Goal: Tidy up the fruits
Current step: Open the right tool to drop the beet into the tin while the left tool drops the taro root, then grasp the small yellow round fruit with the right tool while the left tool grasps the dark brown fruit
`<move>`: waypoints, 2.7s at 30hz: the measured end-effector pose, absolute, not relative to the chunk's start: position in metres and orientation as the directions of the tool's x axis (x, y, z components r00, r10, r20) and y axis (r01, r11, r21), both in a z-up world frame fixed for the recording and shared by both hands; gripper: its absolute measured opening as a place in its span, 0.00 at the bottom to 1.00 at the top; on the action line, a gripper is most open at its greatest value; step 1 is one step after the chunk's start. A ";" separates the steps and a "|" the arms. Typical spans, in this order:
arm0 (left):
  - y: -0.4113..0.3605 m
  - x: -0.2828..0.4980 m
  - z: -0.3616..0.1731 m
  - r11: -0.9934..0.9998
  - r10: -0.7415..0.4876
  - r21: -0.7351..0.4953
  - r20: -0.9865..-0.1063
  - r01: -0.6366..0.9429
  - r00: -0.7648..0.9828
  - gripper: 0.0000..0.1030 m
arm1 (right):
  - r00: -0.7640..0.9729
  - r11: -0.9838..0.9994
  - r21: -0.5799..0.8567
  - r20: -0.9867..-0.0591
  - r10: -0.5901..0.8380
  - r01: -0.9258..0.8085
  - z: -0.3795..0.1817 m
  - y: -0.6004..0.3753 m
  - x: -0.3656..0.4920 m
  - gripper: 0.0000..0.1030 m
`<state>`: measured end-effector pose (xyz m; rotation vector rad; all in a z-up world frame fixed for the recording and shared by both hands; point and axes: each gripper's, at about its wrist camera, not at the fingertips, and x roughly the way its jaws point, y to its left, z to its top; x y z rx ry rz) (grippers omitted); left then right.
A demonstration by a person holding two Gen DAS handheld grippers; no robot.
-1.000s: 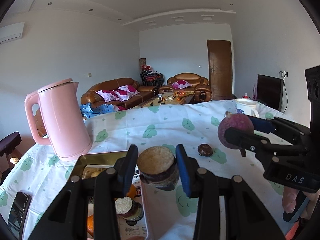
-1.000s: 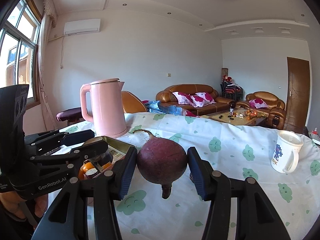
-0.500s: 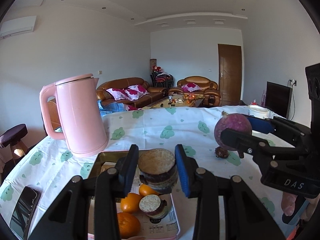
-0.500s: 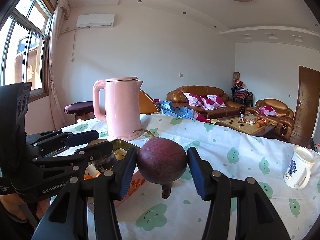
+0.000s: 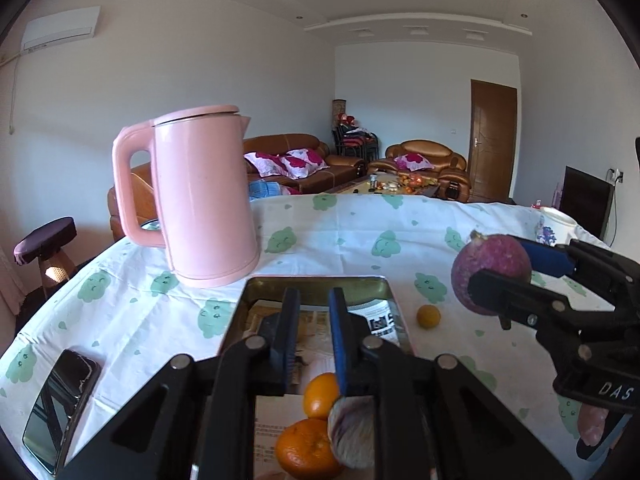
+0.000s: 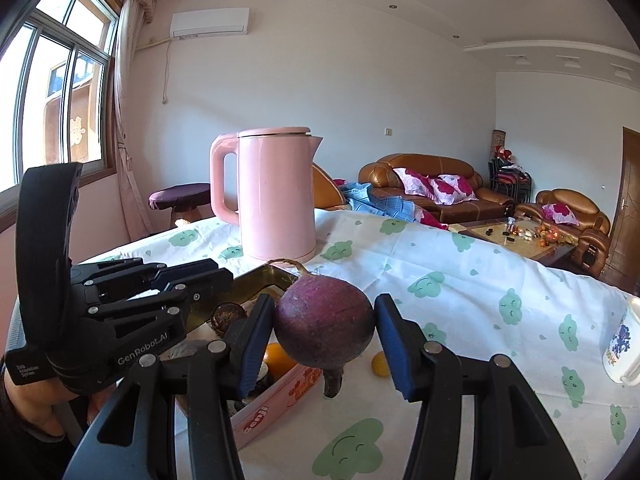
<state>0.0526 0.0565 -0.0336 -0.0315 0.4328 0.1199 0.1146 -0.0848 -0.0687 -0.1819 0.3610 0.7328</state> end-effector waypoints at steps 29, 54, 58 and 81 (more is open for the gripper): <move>0.133 0.024 -0.034 0.944 0.269 -0.082 -0.368 -0.319 0.890 0.82 | 0.545 0.566 -0.133 -0.511 0.664 -0.814 -0.103 0.014 0.101 0.56; 0.043 0.095 -0.020 0.987 0.151 0.009 -0.427 -0.162 0.891 0.98 | 0.577 0.775 -0.038 -0.691 0.435 -0.630 -0.127 -0.078 0.209 0.42; 0.043 0.096 -0.021 0.988 0.146 0.011 -0.432 -0.157 0.890 0.98 | 0.542 0.772 -0.034 -0.732 0.414 -0.635 -0.137 -0.068 0.218 0.38; -0.105 0.173 -0.050 0.992 -0.025 0.082 -0.604 0.093 0.796 0.98 | 0.781 0.962 -0.064 -0.599 0.177 -0.267 -0.101 -0.247 0.236 0.26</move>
